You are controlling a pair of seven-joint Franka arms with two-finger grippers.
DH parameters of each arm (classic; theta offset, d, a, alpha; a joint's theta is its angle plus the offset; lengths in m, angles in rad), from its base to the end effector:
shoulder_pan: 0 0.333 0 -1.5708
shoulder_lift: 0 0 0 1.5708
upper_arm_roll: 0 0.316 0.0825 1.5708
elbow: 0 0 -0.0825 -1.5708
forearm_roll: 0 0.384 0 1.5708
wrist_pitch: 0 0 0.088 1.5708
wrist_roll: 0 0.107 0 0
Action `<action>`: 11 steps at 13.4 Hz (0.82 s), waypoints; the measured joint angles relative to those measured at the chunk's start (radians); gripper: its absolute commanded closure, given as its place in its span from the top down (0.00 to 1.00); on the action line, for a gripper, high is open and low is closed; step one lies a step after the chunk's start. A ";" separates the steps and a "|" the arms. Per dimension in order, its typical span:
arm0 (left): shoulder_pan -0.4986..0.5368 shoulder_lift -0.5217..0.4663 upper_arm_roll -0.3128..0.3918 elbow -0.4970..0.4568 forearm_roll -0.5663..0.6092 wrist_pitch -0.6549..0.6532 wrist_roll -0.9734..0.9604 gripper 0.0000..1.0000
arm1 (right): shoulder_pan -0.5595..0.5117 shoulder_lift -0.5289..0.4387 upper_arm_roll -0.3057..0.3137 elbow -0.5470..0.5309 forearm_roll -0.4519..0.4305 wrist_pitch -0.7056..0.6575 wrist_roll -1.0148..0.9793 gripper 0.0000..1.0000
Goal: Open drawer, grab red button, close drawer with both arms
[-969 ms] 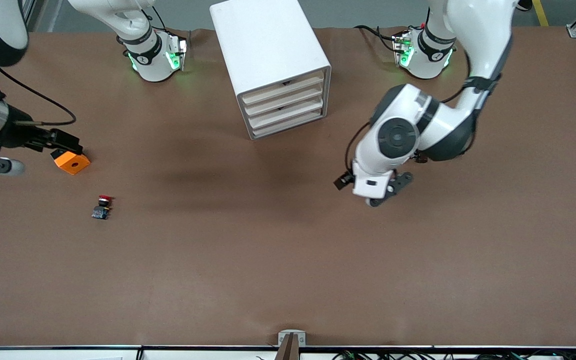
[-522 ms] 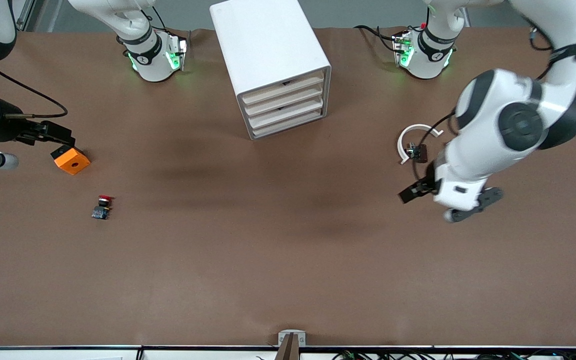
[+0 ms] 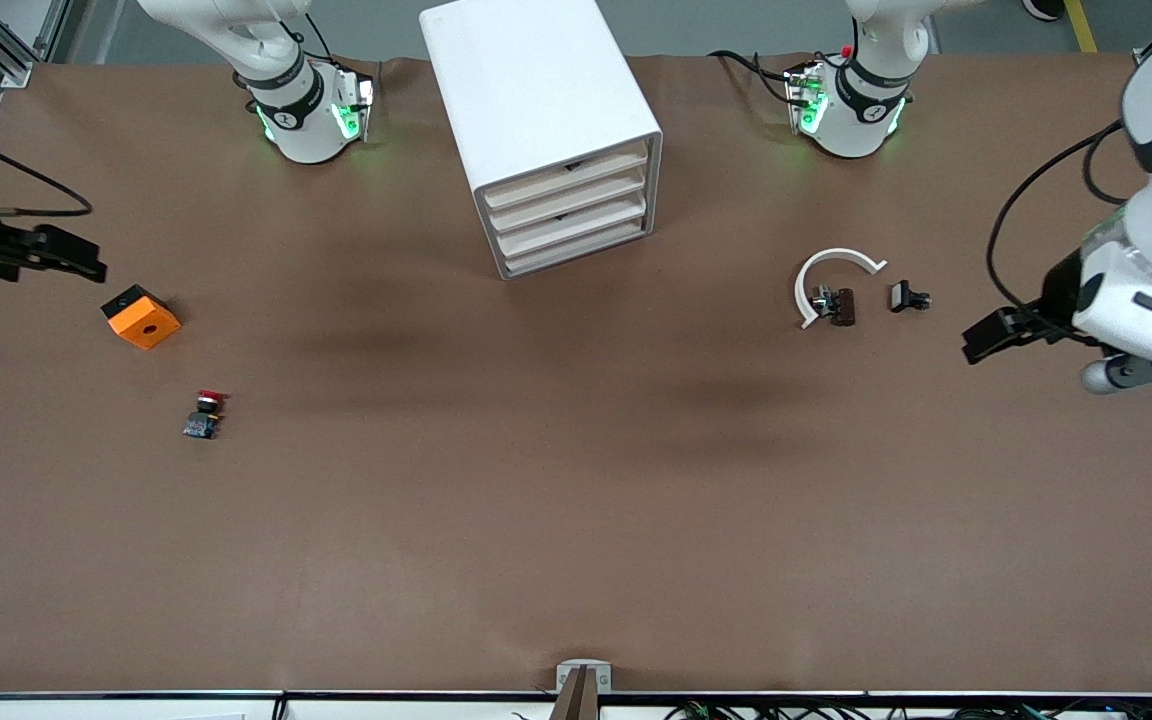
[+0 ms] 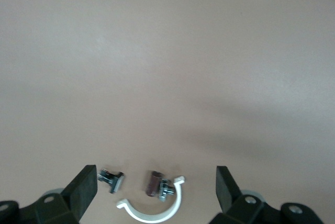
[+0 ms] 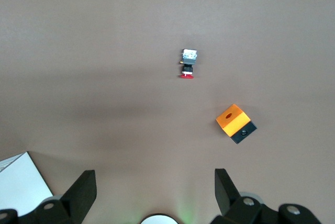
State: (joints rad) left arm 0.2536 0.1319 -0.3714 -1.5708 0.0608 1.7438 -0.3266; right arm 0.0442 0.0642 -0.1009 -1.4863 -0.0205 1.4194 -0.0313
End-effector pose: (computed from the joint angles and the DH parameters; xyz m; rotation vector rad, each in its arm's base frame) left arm 0.6031 -0.0527 0.5684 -3.1231 -0.3196 -0.0811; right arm 0.5571 -0.0321 0.6160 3.1134 -0.0426 -0.2055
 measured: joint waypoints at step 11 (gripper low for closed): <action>-0.250 -0.224 0.268 -0.062 0.016 -0.185 0.210 1.00 | -0.061 -0.058 0.006 0.016 0.048 -0.056 -0.043 1.00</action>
State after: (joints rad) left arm 0.0031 -0.0920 -0.1033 -1.6328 0.0764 1.5593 -0.1162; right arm -0.0164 0.0060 -0.0954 -1.4707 0.0279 1.3634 -0.0746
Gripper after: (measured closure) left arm 0.000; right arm 0.000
